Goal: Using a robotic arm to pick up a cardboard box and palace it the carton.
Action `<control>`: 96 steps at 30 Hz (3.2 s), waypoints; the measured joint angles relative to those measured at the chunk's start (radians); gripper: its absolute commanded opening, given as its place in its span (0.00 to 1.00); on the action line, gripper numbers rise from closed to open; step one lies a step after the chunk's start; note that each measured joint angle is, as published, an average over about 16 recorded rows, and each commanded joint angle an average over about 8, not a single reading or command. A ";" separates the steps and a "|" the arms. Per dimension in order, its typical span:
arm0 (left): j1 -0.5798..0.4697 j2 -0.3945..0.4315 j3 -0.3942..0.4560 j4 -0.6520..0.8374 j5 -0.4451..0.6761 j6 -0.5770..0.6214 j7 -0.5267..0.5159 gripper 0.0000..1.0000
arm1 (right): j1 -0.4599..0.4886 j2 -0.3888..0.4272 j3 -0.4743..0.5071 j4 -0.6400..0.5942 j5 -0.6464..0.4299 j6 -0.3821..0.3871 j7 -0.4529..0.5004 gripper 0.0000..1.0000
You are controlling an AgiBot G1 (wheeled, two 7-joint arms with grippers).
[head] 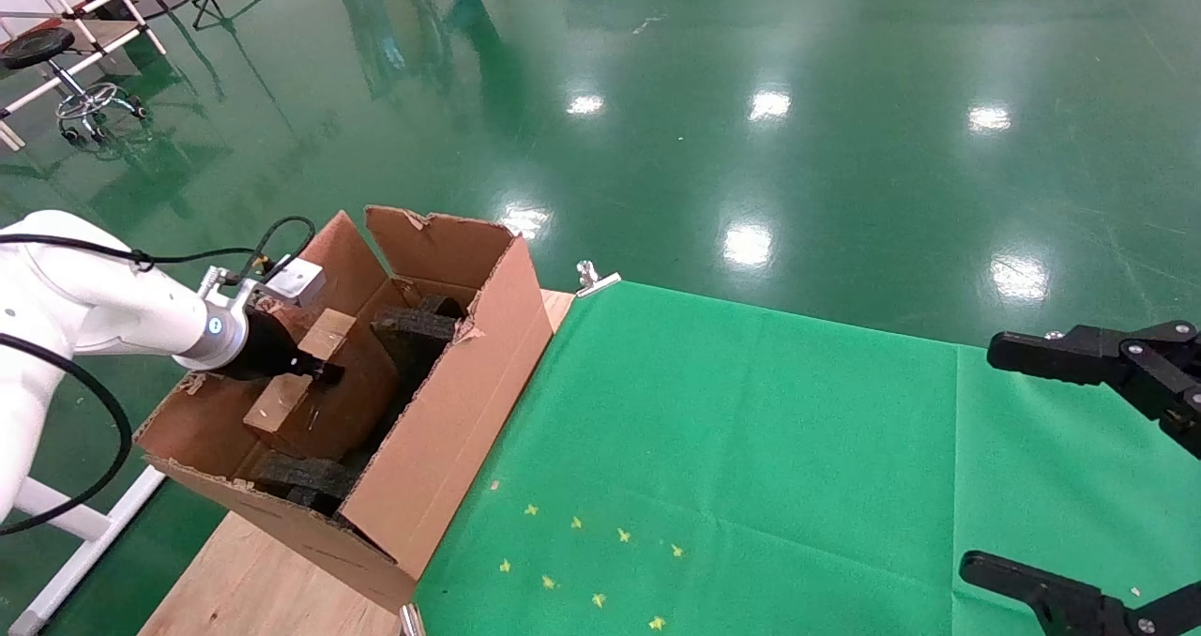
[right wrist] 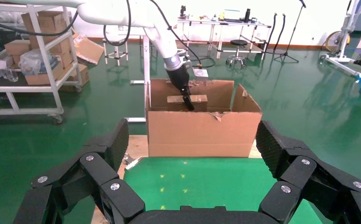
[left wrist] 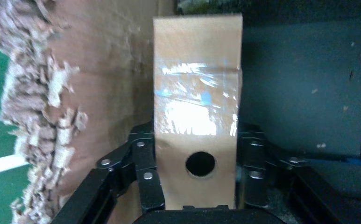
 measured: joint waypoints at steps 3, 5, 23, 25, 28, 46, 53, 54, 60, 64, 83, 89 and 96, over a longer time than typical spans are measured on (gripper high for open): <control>0.000 0.000 0.001 0.000 0.002 0.002 0.001 1.00 | 0.000 0.000 0.000 0.000 0.000 0.000 0.000 1.00; 0.000 0.000 0.002 0.000 0.003 0.002 0.001 1.00 | 0.000 0.000 0.000 0.000 0.000 0.000 0.000 1.00; -0.081 -0.035 -0.022 -0.102 -0.035 0.081 0.056 1.00 | 0.000 0.000 0.000 0.000 0.000 0.000 0.000 1.00; -0.100 -0.055 -0.034 -0.145 -0.055 0.122 0.067 1.00 | 0.000 0.000 0.000 0.000 0.000 0.000 0.000 1.00; -0.125 -0.093 -0.053 -0.229 -0.095 0.208 0.080 1.00 | 0.000 0.000 0.000 0.000 0.000 0.000 0.000 1.00; -0.152 -0.249 -0.118 -0.604 -0.248 0.591 0.072 1.00 | 0.000 0.000 -0.001 -0.001 0.001 0.001 0.000 1.00; -0.094 -0.252 -0.166 -0.648 -0.308 0.591 0.107 1.00 | 0.000 0.000 -0.001 -0.001 0.001 0.001 -0.001 1.00; -0.082 -0.253 -0.175 -0.659 -0.320 0.593 0.113 1.00 | 0.000 0.000 -0.001 -0.001 0.001 0.001 -0.001 1.00; -0.005 -0.261 -0.240 -0.728 -0.402 0.602 0.158 1.00 | 0.000 0.000 -0.001 -0.001 0.001 0.001 -0.001 1.00; 0.049 -0.266 -0.285 -0.775 -0.459 0.608 0.189 1.00 | 0.000 0.000 -0.001 -0.001 0.001 0.001 -0.001 1.00; 0.302 -0.289 -0.497 -1.000 -0.727 0.637 0.335 1.00 | 0.000 0.000 -0.001 -0.001 0.001 0.001 -0.001 1.00; 0.382 -0.296 -0.564 -1.071 -0.812 0.646 0.382 1.00 | 0.000 0.001 -0.002 -0.001 0.002 0.001 -0.001 1.00; 0.476 -0.305 -0.643 -1.155 -0.911 0.656 0.436 1.00 | 0.000 0.001 -0.002 -0.001 0.002 0.001 -0.001 1.00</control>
